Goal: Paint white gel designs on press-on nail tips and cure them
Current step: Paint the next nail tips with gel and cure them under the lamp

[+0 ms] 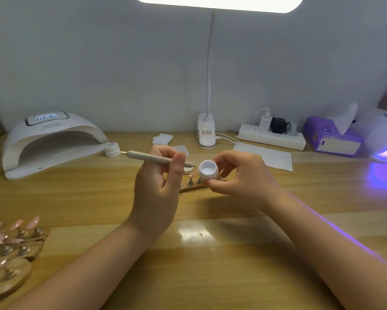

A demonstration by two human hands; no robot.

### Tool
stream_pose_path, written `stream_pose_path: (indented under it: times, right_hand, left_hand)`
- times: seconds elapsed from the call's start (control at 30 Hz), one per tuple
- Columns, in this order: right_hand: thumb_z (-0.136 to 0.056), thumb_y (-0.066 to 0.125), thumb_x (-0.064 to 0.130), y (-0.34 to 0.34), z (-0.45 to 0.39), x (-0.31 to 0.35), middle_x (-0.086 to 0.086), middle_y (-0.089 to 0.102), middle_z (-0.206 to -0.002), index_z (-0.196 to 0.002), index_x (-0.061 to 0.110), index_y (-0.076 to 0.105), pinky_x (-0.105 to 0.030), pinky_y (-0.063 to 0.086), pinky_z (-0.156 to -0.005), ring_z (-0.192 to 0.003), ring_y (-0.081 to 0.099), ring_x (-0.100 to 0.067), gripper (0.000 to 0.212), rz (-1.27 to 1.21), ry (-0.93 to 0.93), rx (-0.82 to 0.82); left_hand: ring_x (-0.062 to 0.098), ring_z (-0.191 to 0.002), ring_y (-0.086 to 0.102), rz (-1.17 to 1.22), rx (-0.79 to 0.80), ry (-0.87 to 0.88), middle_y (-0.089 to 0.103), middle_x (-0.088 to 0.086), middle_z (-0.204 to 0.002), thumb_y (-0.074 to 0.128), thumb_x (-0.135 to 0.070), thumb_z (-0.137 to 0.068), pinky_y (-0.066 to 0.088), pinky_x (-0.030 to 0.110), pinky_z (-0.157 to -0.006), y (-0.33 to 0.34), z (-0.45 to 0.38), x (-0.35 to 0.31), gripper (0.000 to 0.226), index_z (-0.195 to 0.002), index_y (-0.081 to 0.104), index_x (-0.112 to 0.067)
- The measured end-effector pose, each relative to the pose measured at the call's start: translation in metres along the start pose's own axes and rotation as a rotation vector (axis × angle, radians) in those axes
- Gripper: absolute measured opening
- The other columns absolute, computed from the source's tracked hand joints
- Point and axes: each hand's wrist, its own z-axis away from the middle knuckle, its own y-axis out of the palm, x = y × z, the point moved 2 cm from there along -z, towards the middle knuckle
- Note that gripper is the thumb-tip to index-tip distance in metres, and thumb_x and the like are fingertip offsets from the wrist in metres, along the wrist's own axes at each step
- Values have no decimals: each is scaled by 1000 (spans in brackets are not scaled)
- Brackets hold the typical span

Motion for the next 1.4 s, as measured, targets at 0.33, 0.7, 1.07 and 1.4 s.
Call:
stream_pose_path:
  times: [0.33,0.7,1.07,1.4]
  right_hand:
    - [-69,80,34,15,10,18,17,66,-80,-92,28,70,-31,52,-68,-76,59,-6,26,35,-81,20]
    - [-70,79,36,16,9,19,18,65,-85,-97,26,70,-32,52,-68,-76,57,-5,31,76,-120,24]
    - [-71,80,36,18,11,20,16,67,-87,-101,24,70,-30,53,-70,-77,58,-4,33,89,-119,45]
    - [-71,79,37,18,11,20,16,67,-88,-101,24,70,-30,52,-70,-77,58,-4,34,100,-107,50]
  left_hand:
    - [4,-53,45,-213,60,-23,51,-10,-63,44,-37,-93,32,15,-51,1,3,7,15,-78,43,-36]
    - [7,-53,41,-278,89,-44,41,-13,-58,43,-38,-92,28,22,-55,1,3,9,16,-77,42,-32]
    - [7,-57,45,-280,115,-52,51,-8,-64,43,-37,-92,30,23,-55,3,4,11,17,-76,42,-31]
    - [8,-58,45,-282,127,-54,48,-10,-63,42,-38,-92,31,22,-56,3,5,11,17,-77,43,-30]
